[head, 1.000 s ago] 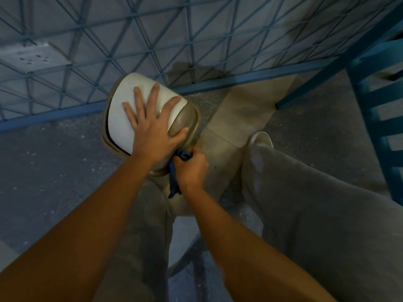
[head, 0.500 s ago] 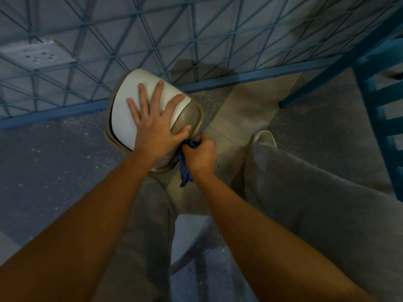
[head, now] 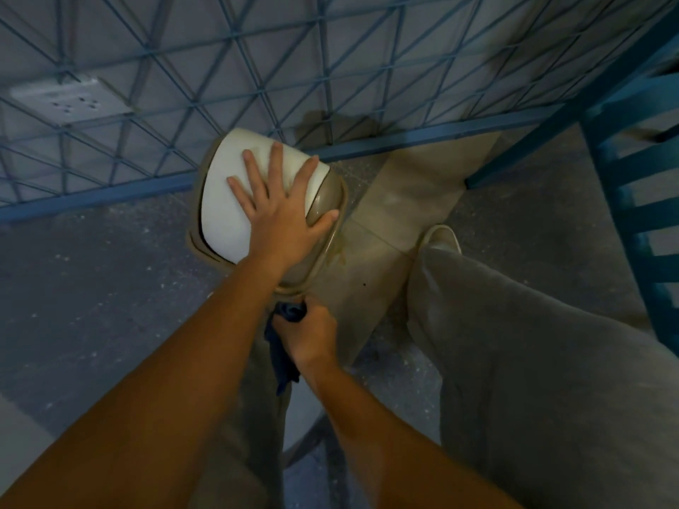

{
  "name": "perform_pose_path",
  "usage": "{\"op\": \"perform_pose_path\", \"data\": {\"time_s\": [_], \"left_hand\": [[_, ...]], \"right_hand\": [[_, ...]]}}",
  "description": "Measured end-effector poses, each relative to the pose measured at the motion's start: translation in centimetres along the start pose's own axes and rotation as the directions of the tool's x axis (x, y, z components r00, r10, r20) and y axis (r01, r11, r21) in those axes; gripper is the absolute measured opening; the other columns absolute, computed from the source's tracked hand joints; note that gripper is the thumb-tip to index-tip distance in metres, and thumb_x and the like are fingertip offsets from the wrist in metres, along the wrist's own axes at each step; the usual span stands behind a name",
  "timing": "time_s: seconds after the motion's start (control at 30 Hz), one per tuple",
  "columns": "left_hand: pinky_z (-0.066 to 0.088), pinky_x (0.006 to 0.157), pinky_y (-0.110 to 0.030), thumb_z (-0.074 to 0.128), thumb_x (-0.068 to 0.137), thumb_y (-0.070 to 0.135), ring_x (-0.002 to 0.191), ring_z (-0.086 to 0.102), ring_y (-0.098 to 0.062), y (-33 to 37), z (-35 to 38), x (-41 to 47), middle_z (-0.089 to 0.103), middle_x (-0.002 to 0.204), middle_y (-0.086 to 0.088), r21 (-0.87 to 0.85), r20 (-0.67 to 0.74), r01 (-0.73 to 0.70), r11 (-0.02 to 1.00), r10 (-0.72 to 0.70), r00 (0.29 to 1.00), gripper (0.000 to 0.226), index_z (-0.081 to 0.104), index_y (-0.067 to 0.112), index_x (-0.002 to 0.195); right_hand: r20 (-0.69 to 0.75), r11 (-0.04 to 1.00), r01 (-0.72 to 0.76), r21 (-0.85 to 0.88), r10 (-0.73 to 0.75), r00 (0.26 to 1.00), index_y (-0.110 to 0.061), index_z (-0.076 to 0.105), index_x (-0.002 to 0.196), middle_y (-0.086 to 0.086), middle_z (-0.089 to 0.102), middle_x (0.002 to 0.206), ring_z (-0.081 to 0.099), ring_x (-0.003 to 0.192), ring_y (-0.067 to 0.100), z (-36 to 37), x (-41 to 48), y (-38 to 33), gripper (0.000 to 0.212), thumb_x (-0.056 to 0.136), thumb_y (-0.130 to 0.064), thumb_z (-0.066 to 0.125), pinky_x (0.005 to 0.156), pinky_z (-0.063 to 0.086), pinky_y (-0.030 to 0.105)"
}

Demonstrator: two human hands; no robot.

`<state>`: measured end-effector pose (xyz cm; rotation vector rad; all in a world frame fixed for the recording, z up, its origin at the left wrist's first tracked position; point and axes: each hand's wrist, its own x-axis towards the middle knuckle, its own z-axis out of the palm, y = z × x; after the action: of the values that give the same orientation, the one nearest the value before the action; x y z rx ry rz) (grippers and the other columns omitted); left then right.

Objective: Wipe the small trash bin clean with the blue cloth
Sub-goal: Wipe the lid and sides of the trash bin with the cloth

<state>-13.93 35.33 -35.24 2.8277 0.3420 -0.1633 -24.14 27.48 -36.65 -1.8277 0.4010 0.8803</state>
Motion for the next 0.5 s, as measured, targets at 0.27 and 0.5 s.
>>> {"op": "perform_pose_path", "data": {"time_s": [0.27, 0.5], "left_hand": [[-0.005, 0.111, -0.056, 0.040, 0.086, 0.061, 0.142, -0.010, -0.036, -0.4, -1.3, -0.7, -0.001, 0.157, -0.005, -0.101, 0.031, 0.211, 0.972, -0.209, 0.977, 0.067, 0.016, 0.038, 0.144], [-0.004, 0.111, -0.057, 0.034, 0.091, 0.056, 0.144, 0.000, -0.033, -5.8, -3.9, 0.4, 0.010, 0.157, -0.003, -0.017, -0.022, 0.257, 0.966, -0.258, 0.966, 0.055, 0.030, 0.033, 0.140]], "right_hand": [[0.089, 0.883, -0.261, 0.390, 0.246, 0.965, -0.004, 0.054, 0.107, 0.005, 0.061, 0.097, 0.061, 0.093, 0.020, -3.2, 1.3, 0.3, 0.027, 0.083, -0.011, 0.065, 0.083, 0.051, 0.027], [0.248, 0.736, -0.416, 0.534, 0.334, 0.909, -0.003, 0.054, 0.117, 0.015, 0.065, 0.096, 0.063, 0.080, 0.026, -3.5, 2.6, -0.3, 0.040, 0.082, -0.019, 0.066, 0.066, 0.053, 0.030]]}}
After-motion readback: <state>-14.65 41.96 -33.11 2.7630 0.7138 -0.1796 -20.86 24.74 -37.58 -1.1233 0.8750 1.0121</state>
